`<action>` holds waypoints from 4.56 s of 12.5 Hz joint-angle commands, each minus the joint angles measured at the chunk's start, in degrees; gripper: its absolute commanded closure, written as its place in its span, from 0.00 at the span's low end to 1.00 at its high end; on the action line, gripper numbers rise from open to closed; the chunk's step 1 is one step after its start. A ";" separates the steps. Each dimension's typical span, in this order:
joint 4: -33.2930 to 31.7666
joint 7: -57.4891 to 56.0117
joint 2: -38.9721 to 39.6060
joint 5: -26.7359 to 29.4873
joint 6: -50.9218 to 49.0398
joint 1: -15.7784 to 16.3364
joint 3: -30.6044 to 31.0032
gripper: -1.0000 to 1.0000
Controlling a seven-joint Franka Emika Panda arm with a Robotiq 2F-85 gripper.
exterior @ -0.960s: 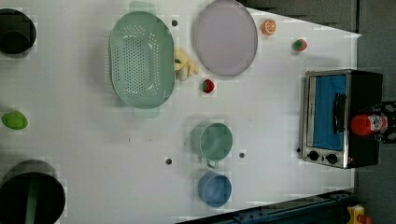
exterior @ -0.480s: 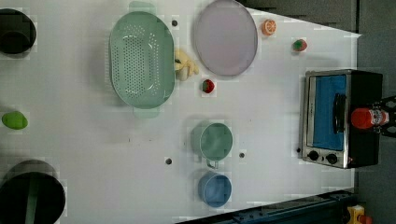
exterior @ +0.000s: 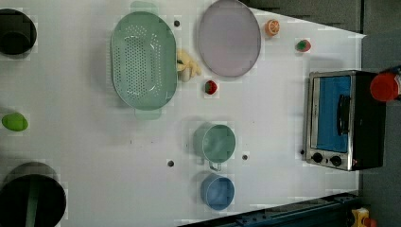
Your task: Pick Ketchup from oven and place it on table.
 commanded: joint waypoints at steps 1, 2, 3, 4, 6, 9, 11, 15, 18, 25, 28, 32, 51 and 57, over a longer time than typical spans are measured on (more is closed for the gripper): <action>-1.67 1.16 3.05 1.40 0.08 2.30 7.94 0.39; -2.94 1.16 3.04 1.40 0.15 2.67 9.57 0.39; -4.45 1.16 3.02 1.40 0.43 2.96 10.86 0.39; -7.33 1.16 3.00 1.40 1.78 3.25 12.10 0.39; -12.91 1.16 2.99 0.94 6.92 3.33 12.33 0.39; -22.21 1.16 3.11 0.04 16.81 3.19 11.95 0.39; -26.29 1.16 3.79 -0.15 21.19 2.93 11.49 0.39; -29.89 1.16 9.29 -0.15 29.56 2.89 10.25 0.39; -30.50 1.17 12.99 -0.13 33.35 2.90 10.20 0.29; -27.46 7.10 3.52 -0.03 30.20 2.99 9.90 0.00; -18.28 7.10 -5.37 -0.08 14.20 3.01 9.91 0.00; -5.50 8.78 -9.37 -2.62 -3.10 2.99 9.88 0.00; 1.91 9.07 -8.36 -5.06 -18.55 3.05 9.98 0.00; 1.91 9.07 -8.36 -5.06 -18.56 3.05 9.98 0.00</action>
